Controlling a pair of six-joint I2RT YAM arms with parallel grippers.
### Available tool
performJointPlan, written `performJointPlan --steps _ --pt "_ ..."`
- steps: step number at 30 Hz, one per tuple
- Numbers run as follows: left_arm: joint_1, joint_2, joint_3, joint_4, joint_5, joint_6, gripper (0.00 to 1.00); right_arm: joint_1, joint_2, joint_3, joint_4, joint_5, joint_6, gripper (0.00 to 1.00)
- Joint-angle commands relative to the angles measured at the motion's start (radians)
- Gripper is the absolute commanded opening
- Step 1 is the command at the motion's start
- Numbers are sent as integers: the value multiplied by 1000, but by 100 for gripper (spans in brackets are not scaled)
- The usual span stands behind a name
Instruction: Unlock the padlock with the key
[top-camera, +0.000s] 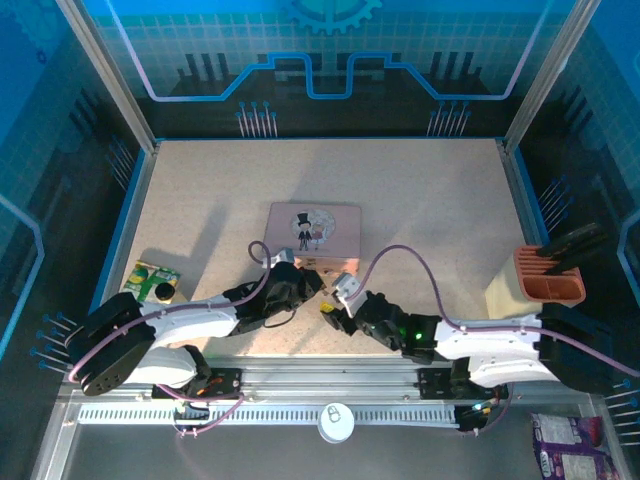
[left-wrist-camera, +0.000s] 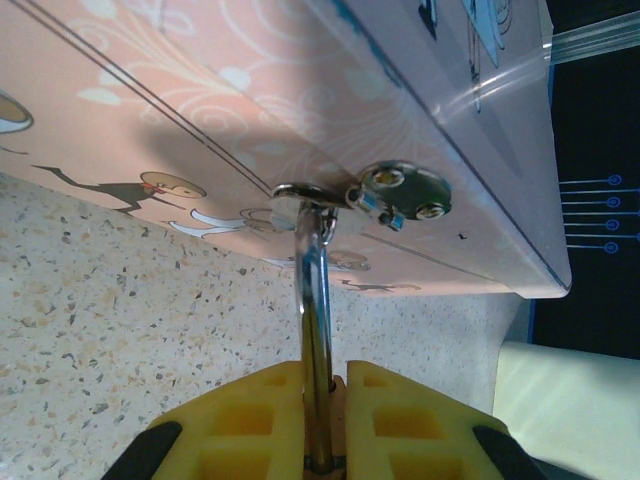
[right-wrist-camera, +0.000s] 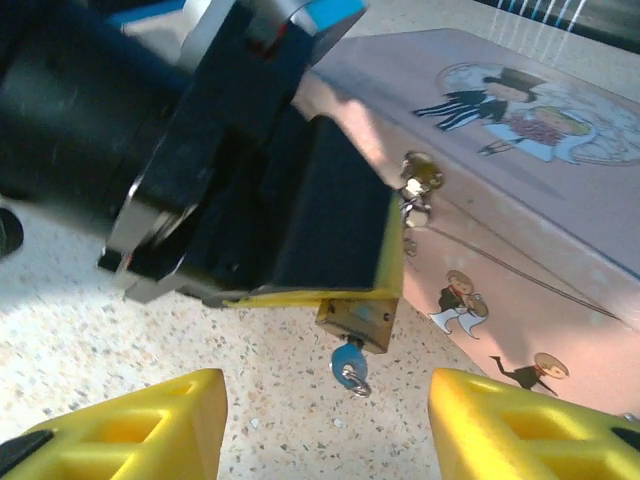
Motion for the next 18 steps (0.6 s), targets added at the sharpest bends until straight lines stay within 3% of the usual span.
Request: performJointPlan --steps 1,18 --pt "4 -49 51 40 6 33 0 29 60 -7 212 57 -160 53" --pt "4 -88 40 29 27 13 0 48 404 -104 756 207 -349 44"
